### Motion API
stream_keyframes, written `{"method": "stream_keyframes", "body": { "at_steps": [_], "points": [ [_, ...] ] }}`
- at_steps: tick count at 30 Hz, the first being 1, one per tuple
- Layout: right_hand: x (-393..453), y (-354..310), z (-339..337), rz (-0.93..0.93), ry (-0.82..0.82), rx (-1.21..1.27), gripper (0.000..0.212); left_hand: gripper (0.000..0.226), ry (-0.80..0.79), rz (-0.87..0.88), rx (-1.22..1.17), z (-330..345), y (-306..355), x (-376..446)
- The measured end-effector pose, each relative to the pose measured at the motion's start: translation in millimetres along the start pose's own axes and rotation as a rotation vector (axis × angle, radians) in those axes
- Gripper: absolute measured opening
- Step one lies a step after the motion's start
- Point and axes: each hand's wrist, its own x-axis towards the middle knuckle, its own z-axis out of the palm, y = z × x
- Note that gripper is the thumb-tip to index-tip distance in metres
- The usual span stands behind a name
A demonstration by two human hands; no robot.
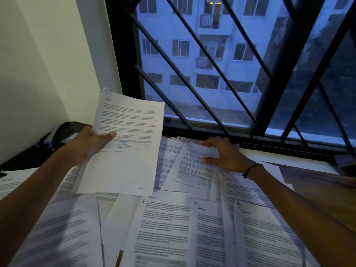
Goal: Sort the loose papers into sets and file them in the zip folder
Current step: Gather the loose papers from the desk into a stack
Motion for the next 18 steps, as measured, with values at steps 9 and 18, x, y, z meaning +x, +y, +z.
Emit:
{"method": "stream_keyframes", "body": {
  "at_steps": [9, 18],
  "points": [
    [24.5, -39.0, 22.6, -0.089, -0.029, -0.015, 0.050, 0.030, 0.111, 0.030, -0.038, -50.0, -2.3, -10.9],
    [48.9, -72.9, 48.3, -0.162, -0.113, 0.029, 0.056, 0.013, 0.243, 0.008, -0.021, -95.4, -14.4, -28.0]
  ]
}}
